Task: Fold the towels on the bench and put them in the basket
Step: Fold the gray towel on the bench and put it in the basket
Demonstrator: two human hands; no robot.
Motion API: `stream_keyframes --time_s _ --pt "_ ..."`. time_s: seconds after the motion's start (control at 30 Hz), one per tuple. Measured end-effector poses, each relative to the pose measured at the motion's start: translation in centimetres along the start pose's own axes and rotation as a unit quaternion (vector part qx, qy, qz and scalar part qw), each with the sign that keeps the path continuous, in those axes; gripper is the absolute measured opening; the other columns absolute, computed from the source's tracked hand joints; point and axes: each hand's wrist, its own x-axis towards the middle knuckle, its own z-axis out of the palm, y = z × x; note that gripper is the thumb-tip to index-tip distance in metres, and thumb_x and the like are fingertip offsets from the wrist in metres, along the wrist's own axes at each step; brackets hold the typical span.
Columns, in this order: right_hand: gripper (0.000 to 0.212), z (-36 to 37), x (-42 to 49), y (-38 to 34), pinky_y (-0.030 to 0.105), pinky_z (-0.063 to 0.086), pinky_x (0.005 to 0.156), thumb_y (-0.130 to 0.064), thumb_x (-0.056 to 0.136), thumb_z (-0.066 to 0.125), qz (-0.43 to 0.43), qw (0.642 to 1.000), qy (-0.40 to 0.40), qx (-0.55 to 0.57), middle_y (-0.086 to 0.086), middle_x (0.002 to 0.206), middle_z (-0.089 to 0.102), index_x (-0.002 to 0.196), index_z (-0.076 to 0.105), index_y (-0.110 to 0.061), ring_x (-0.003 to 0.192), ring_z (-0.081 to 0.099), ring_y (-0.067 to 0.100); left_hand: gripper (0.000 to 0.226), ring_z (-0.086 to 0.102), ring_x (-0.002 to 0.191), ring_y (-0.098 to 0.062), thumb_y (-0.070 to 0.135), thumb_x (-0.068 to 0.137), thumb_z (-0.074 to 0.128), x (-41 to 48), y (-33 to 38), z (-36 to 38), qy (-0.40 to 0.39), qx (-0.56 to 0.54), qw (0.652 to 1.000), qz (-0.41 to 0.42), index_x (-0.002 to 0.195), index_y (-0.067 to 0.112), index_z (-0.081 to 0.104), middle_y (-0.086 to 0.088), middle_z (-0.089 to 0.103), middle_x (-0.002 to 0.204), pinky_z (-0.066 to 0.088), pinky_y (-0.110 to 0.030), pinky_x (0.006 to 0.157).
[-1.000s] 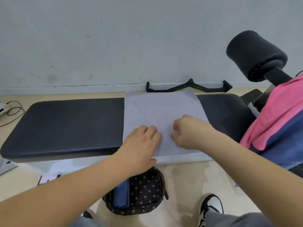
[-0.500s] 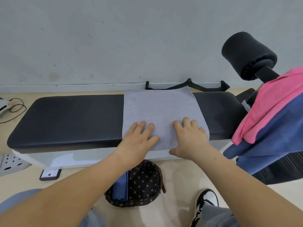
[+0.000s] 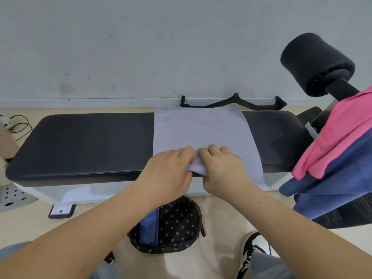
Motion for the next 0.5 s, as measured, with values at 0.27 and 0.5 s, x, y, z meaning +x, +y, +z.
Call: stream_keyframes --time_s 0.27,0.5 --pt "0.048 -0.7 -0.1 0.7 0.032 0.034 0.067 -0.045 0.082 0.022 0.001 0.987 -0.032 0.159 -0.002 0.079 0.054 0.082 0.059 -0.014 0.081 0.049 0.022 0.03 0.056 0.076 -0.023 0.03 0.076 0.066 0.4 1.8 1.3 -0.036 0.099 0.994 -0.034 0.102 0.018 0.06 0.002 0.06 0.092 0.042 -0.036 0.057" --pt "0.022 -0.9 -0.7 2.2 0.032 0.042 0.065 -0.029 0.093 0.046 0.001 0.993 -0.05 0.106 -0.005 0.094 0.057 0.092 0.066 -0.018 0.096 0.056 0.02 0.021 0.047 0.079 -0.019 0.01 0.09 0.048 1.9 2.1 -0.6 -0.117 0.173 0.976 -0.056 0.101 0.025 0.058 0.007 0.046 0.086 0.028 -0.032 0.064"
